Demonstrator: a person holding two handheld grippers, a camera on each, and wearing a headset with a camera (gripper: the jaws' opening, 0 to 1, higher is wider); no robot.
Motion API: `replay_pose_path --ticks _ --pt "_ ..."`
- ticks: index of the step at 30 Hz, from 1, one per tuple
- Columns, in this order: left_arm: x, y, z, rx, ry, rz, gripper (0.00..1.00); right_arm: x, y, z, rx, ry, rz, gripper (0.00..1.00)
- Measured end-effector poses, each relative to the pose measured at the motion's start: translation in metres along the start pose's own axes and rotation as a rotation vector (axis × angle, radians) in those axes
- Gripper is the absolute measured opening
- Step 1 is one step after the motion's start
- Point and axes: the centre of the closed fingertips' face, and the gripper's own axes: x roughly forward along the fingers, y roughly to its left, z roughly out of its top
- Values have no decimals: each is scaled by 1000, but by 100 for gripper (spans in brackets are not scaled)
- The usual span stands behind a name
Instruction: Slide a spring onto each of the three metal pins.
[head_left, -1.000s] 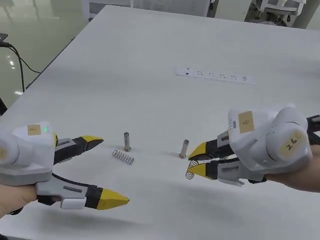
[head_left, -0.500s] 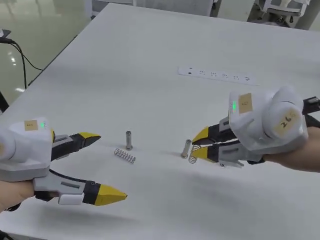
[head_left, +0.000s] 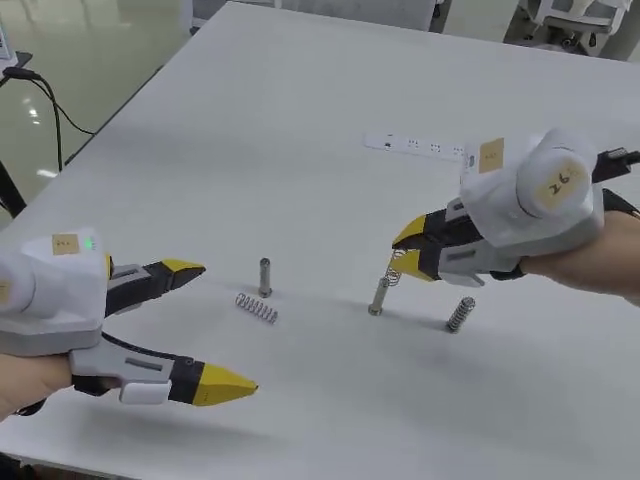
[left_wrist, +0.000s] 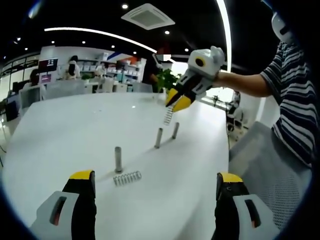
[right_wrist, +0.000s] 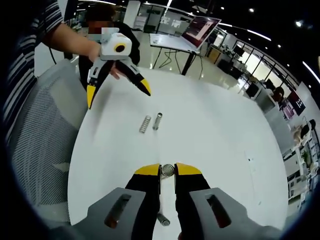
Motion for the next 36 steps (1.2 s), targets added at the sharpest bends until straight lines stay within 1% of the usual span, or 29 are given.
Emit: replay_pose_path --ticks 6,11,19,27,36 --pt "-1 2 2 2 -3 6 98 7 -4 -8 32 17 -1 7" --pt "-4 3 1 -1 0 11 98 9 -5 -6 53 8 1 7" --pt "-5 3 0 -5 2 15 98 17 -2 -9 52 18 14 7" --pt "-6 5 1 -5 5 16 97 29 2 -19 53 47 30 7" --pt "-7 7 -2 -11 9 17 97 49 7 -37 73 89 50 7"
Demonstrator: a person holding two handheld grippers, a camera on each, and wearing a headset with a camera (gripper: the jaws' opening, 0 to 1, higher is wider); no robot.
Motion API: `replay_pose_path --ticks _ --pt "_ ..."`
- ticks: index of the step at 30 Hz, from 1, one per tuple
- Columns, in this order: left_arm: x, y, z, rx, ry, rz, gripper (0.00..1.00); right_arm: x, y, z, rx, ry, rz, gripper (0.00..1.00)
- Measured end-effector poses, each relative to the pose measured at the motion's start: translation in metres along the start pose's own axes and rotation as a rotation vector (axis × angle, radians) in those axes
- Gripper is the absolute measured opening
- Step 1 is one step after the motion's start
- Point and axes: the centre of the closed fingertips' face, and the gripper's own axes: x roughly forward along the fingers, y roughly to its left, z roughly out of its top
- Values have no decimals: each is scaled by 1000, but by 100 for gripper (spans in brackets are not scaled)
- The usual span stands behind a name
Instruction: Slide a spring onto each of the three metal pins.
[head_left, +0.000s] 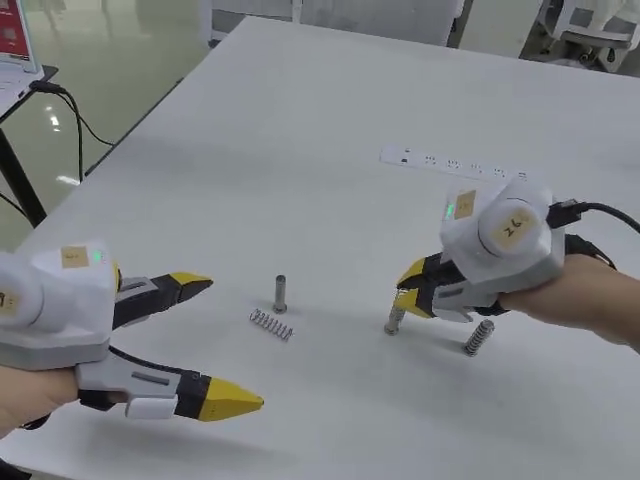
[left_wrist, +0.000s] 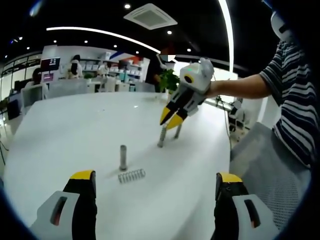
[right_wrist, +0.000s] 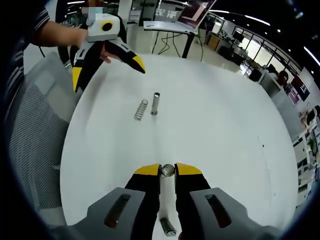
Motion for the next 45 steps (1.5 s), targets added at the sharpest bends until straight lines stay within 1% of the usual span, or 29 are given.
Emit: replay_pose_path --ticks 4,8,14,15,20,29,31,33,39,43,45 --pt "-1 1 -1 -3 2 1 96 6 1 -6 8 15 3 8" --pt "0 0 -2 -3 3 -2 96 8 1 -7 34 10 2 8" --pt "2 -1 -1 -3 2 -5 96 11 3 -12 31 23 9 8" --pt "2 -1 -1 -4 2 -6 96 11 2 -10 31 9 6 8" --pt "3 -2 0 -3 3 -7 95 11 1 -10 35 13 3 8" --pt "4 -3 3 -1 3 -7 94 3 1 -5 33 -12 0 10" --pt "5 -4 5 0 1 -8 94 2 1 -6 37 -7 -2 9" --pt "5 -4 5 2 1 -7 94 0 1 -6 25 -5 -10 9" --pt "4 -5 6 3 1 -6 95 -13 3 6 36 -60 -22 9" --pt "3 -6 7 1 1 -3 95 -18 7 15 82 -124 -24 10" --pt "2 -7 10 2 -7 -2 96 -21 9 20 129 -169 -28 10"
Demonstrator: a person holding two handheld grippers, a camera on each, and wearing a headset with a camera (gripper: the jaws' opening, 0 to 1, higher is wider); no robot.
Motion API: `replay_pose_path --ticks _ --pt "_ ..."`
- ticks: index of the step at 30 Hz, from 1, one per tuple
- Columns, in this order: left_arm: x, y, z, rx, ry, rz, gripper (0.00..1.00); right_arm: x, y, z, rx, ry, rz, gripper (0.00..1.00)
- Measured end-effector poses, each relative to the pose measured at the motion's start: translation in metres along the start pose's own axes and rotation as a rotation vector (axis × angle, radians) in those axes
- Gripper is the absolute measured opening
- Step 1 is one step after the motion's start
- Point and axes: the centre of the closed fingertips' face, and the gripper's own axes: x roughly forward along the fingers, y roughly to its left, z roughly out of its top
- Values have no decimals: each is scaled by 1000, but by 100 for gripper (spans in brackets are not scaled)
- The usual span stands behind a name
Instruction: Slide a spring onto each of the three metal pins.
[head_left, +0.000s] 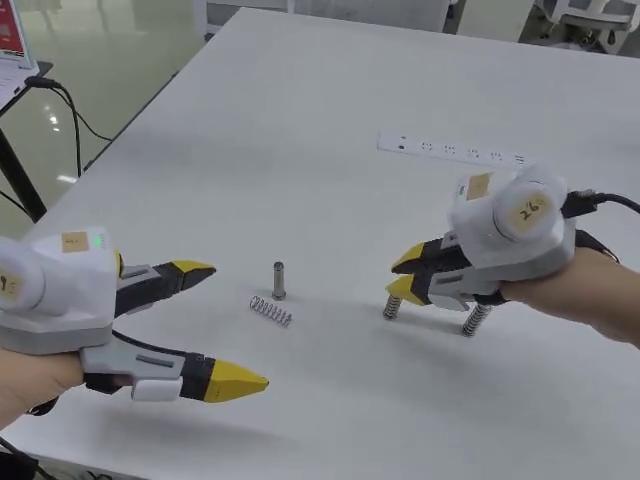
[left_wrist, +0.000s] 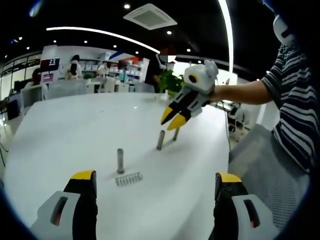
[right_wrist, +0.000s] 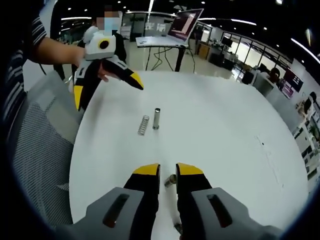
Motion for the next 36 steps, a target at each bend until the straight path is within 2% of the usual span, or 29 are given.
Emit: replay_pose_path --ticks 2,8,15,20,24,36 --pt "0 1 2 0 -4 3 96 -2 1 0 38 -21 1 10" --pt "-2 5 7 1 -15 11 97 -10 3 3 171 -129 -22 10" --pt "-1 6 9 1 -11 5 98 -13 19 -3 214 -151 -12 11" --pt "0 7 9 -1 -9 3 98 -10 23 -9 259 -167 -26 11" --pt "1 7 8 -1 -1 -1 98 -10 29 -14 317 -184 -18 11" --pt "4 7 7 -1 14 -12 97 -7 40 -28 356 -174 -30 11"
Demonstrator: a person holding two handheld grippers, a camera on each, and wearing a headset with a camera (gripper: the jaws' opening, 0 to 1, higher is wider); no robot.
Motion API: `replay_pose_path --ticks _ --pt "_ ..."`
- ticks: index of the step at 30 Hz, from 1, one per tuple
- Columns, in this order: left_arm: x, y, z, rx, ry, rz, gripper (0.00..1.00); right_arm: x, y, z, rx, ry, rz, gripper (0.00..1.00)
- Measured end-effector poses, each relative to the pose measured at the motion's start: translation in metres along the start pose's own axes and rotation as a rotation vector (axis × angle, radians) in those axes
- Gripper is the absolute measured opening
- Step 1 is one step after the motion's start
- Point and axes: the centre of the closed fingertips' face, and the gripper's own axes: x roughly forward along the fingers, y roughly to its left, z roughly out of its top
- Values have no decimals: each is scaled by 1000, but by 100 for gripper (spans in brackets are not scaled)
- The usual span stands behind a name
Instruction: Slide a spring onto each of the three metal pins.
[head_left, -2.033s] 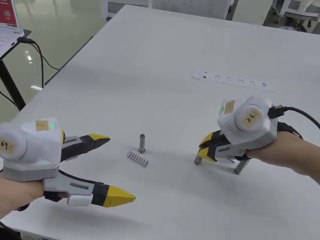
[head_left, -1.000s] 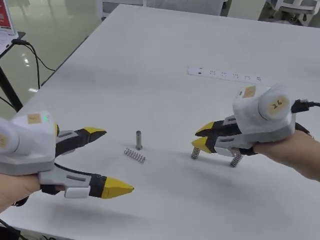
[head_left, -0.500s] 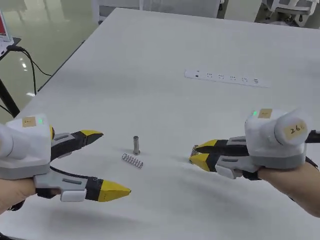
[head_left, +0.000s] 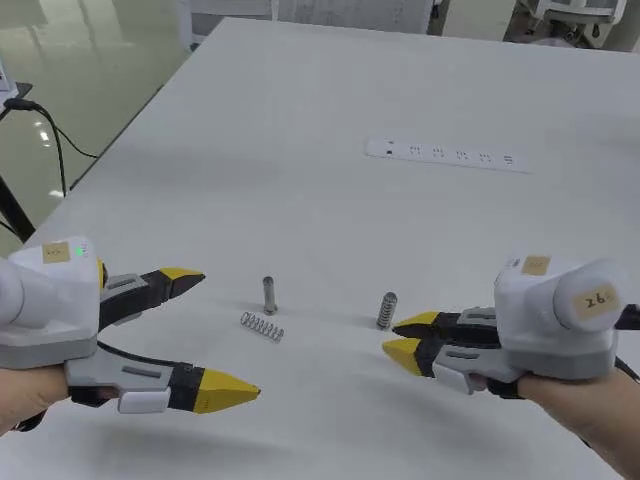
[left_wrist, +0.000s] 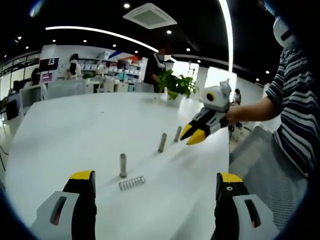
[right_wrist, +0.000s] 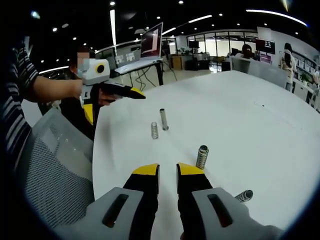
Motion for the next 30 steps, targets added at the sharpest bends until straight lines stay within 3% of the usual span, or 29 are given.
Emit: replay_pose_path --ticks 10,12,19,26,30 --pt "-2 -1 -2 -2 6 -3 97 19 12 5 -22 17 -1 11" --pt "-3 -1 -3 -2 7 -3 97 25 10 12 -43 8 -33 11" --pt "-6 1 -4 -12 5 1 96 43 17 37 -77 -27 -58 10" --pt "-10 3 -3 -13 0 8 96 68 32 58 -100 -26 -5 11" --pt "-11 4 -2 -11 -1 11 96 82 35 60 -118 -3 7 11"
